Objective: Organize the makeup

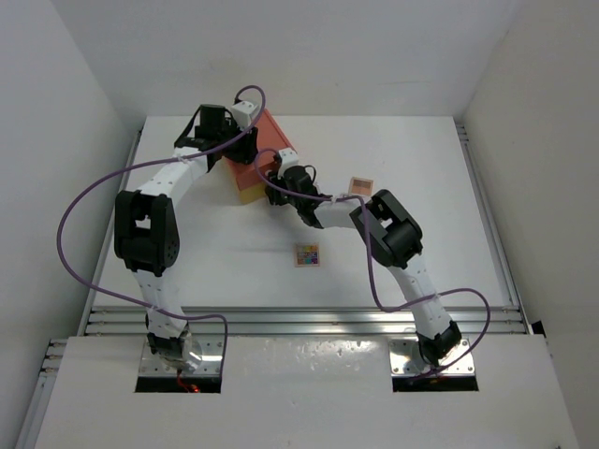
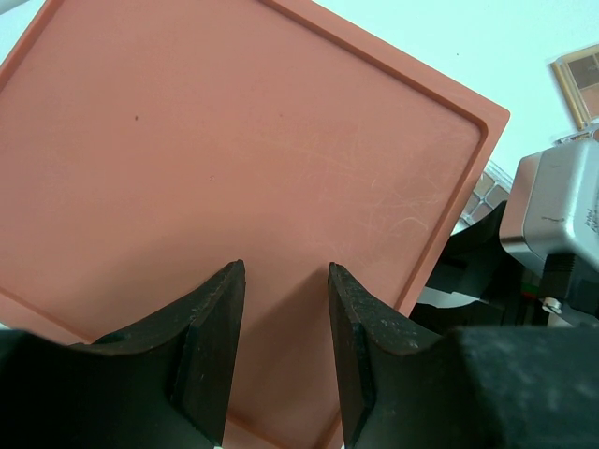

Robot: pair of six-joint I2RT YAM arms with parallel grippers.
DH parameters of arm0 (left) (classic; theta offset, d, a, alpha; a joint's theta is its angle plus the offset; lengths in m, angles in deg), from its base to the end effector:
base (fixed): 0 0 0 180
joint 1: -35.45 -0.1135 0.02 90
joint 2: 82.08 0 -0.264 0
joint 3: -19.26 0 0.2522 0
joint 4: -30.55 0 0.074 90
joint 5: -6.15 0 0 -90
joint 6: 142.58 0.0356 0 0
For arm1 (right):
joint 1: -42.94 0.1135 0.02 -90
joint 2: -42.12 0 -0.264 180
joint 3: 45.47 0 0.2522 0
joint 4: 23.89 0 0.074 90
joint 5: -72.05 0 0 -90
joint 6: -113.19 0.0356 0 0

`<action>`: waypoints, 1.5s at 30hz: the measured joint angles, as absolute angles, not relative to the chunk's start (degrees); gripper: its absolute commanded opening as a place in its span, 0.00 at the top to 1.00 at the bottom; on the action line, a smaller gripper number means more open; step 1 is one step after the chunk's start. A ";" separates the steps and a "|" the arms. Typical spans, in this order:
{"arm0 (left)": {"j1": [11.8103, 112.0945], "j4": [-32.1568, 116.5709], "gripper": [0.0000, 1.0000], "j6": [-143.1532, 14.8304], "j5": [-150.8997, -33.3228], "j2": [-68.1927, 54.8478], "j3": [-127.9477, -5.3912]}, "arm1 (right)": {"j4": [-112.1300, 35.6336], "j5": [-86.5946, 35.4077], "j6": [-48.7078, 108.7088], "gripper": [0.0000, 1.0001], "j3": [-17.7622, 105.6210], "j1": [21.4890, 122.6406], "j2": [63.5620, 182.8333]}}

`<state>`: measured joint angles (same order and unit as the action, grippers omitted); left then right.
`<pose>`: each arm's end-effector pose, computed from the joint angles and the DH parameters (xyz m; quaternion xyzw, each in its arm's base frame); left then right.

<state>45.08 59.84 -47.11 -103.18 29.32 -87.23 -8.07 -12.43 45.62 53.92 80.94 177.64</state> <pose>0.4482 -0.0880 0.2772 0.1923 0.8533 -0.1650 0.4556 0.4077 0.3142 0.1118 -0.0838 0.8159 0.2531 0.5131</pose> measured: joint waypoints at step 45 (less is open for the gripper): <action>44.71 59.93 0.54 -47.30 -104.91 29.60 -87.45 | 5.50 -17.31 38.82 1.00 17.46 81.74 156.33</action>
<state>44.71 59.93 -47.30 -104.91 29.60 -87.45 5.50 -17.31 38.82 17.46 81.74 156.33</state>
